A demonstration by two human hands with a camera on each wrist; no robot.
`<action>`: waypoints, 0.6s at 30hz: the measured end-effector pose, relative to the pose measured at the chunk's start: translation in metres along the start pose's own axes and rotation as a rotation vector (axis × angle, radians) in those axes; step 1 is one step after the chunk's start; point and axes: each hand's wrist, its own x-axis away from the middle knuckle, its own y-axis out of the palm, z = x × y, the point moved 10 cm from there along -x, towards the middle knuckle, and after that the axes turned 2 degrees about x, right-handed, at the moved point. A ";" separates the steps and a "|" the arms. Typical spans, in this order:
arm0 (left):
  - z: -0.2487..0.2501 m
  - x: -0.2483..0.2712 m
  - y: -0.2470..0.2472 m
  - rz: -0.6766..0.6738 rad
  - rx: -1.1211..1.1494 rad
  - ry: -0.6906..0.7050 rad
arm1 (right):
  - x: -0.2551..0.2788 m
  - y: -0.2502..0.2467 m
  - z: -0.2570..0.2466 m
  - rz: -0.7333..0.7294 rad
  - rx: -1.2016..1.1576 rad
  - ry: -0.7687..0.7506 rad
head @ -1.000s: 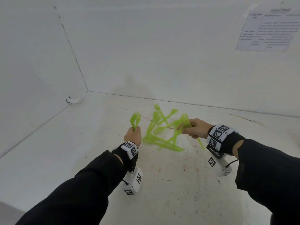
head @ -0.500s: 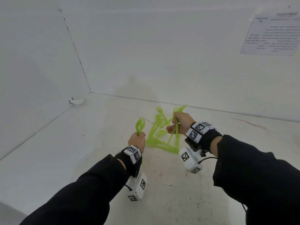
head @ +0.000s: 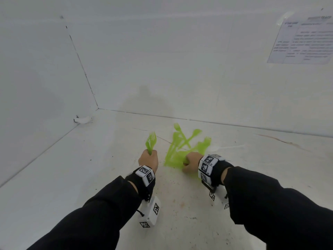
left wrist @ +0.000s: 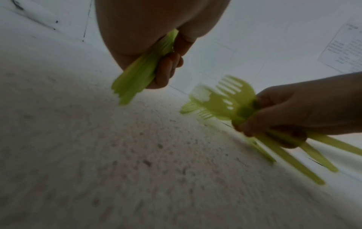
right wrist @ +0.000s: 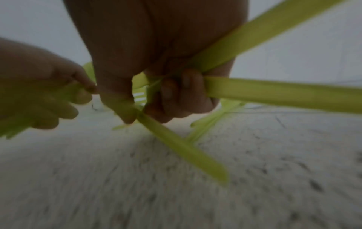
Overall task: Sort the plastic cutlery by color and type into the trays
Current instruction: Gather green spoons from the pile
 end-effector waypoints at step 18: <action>0.035 -0.002 0.074 -0.158 -0.393 0.106 | -0.033 -0.042 0.042 0.192 -0.010 -0.050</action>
